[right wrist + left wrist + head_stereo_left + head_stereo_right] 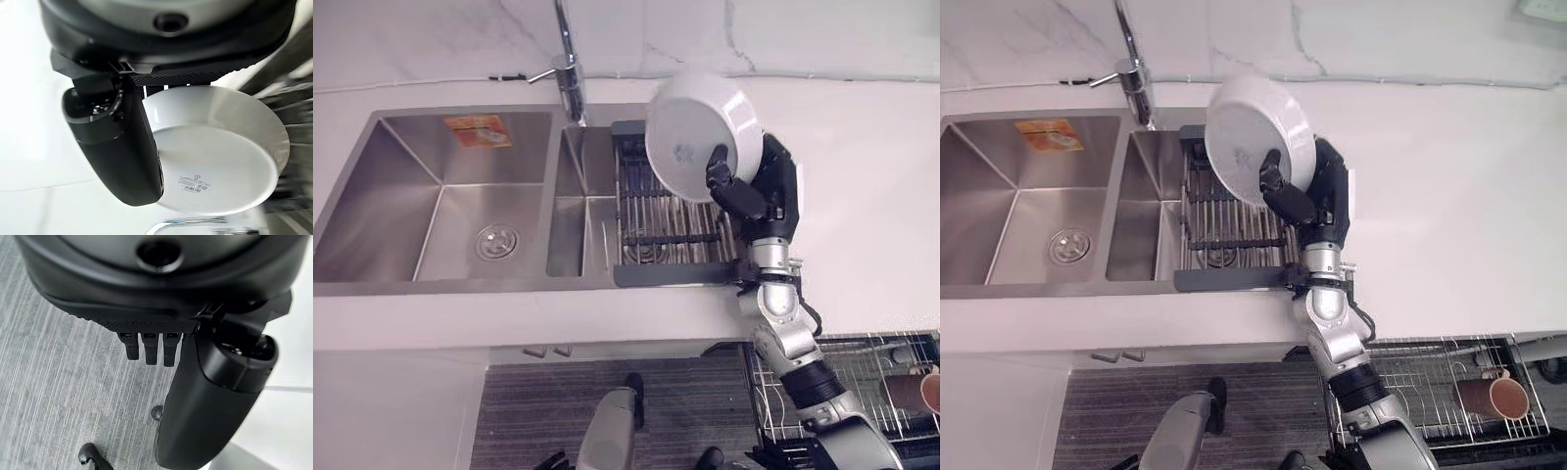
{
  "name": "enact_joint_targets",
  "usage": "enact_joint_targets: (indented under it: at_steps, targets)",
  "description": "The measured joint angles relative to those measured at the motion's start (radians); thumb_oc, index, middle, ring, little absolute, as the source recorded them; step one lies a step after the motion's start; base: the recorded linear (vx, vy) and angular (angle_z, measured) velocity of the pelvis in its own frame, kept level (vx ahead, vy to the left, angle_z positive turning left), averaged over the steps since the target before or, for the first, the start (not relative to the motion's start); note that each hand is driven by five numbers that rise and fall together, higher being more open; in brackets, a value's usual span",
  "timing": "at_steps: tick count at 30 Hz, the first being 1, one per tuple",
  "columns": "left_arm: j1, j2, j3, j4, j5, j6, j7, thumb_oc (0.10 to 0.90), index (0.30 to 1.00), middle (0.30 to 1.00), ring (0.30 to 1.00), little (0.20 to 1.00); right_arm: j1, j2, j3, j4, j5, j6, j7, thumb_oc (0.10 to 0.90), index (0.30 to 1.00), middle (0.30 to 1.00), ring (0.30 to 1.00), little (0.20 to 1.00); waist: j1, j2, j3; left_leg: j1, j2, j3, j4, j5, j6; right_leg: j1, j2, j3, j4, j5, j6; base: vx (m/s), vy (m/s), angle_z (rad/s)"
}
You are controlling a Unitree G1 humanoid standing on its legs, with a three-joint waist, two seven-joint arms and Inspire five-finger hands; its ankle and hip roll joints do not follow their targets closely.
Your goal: Place the dishes in the dishwasher.
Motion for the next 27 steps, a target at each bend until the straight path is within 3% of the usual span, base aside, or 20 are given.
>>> enact_joint_targets:
  at_steps: [8, 10, 12, 13, 16, 21, 27]
  targets:
    - [-0.030, 0.012, -0.056, -0.006, 0.037, 0.012, 0.023, 0.800, 0.900, 0.900, 0.900, 0.900, 0.003, -0.051, -0.098, -0.241, -0.004, -0.077, -0.033, 0.400, 0.300, 0.300, 0.300, 0.300, -0.077, -0.022, -0.006, 0.053, 0.054, 0.089, -0.008, -0.005, -0.003, -0.031, 0.025, 0.104, -0.005, 0.027, -0.006, -0.09, -0.063, -0.40]
    - [-0.025, 0.027, -0.086, 0.009, 0.038, 0.034, 0.046, 0.800, 0.900, 0.900, 0.900, 0.900, 0.009, -0.068, -0.164, -0.285, -0.024, -0.081, -0.076, 0.400, 0.300, 0.300, 0.300, 0.300, -0.131, -0.028, -0.010, 0.076, 0.069, 0.120, -0.012, -0.006, -0.004, -0.034, 0.032, 0.139, -0.012, 0.039, -0.009, -0.04, -0.070, -0.51]
    - [-0.018, 0.034, -0.097, 0.013, 0.039, 0.044, 0.054, 0.800, 0.900, 0.900, 0.900, 0.900, 0.031, -0.083, -0.225, -0.310, -0.044, -0.083, -0.105, 0.400, 0.300, 0.300, 0.300, 0.300, -0.154, -0.033, -0.016, 0.093, 0.075, 0.140, -0.016, -0.009, -0.010, -0.038, 0.035, 0.165, -0.016, 0.045, -0.010, 0.00, -0.056, -0.48]
    - [-0.019, 0.034, -0.105, 0.021, 0.038, 0.049, 0.067, 0.800, 0.900, 0.900, 0.900, 0.900, 0.051, -0.090, -0.273, -0.322, -0.052, -0.088, -0.130, 0.400, 0.300, 0.300, 0.300, 0.300, -0.192, -0.036, -0.023, 0.105, 0.085, 0.154, -0.019, -0.013, -0.016, -0.043, 0.038, 0.188, -0.017, 0.049, -0.011, 0.02, -0.075, -0.62]
    - [0.022, 0.040, -0.116, 0.032, 0.039, 0.054, 0.090, 0.800, 0.900, 0.900, 0.900, 0.900, 0.168, -0.132, -0.365, -0.342, -0.067, -0.093, -0.161, 0.400, 0.300, 0.300, 0.300, 0.300, -0.244, -0.051, -0.057, 0.134, 0.097, 0.208, -0.032, -0.015, -0.024, -0.069, 0.041, 0.239, -0.015, 0.058, -0.020, 0.03, -0.054, -0.67]
    - [0.049, 0.031, -0.133, 0.038, 0.039, 0.072, 0.093, 0.800, 0.900, 0.900, 0.900, 0.900, 0.412, -0.158, -0.513, -0.320, -0.052, -0.096, -0.187, 0.400, 0.300, 0.300, 0.300, 0.300, -0.326, -0.037, -0.069, 0.184, 0.105, 0.233, -0.051, -0.022, -0.043, -0.075, 0.047, 0.299, -0.014, 0.065, -0.026, 0.03, -0.046, -0.44]
    - [0.074, 0.023, -0.141, 0.039, 0.047, 0.095, 0.093, 0.800, 0.900, 0.900, 0.900, 0.900, 0.582, -0.155, -0.585, -0.244, -0.041, -0.124, -0.168, 0.400, 0.300, 0.300, 0.300, 0.300, -0.394, -0.018, -0.087, 0.206, 0.101, 0.268, -0.087, -0.011, -0.053, -0.105, 0.050, 0.326, -0.005, 0.077, -0.023, 0.01, -0.036, -0.26]
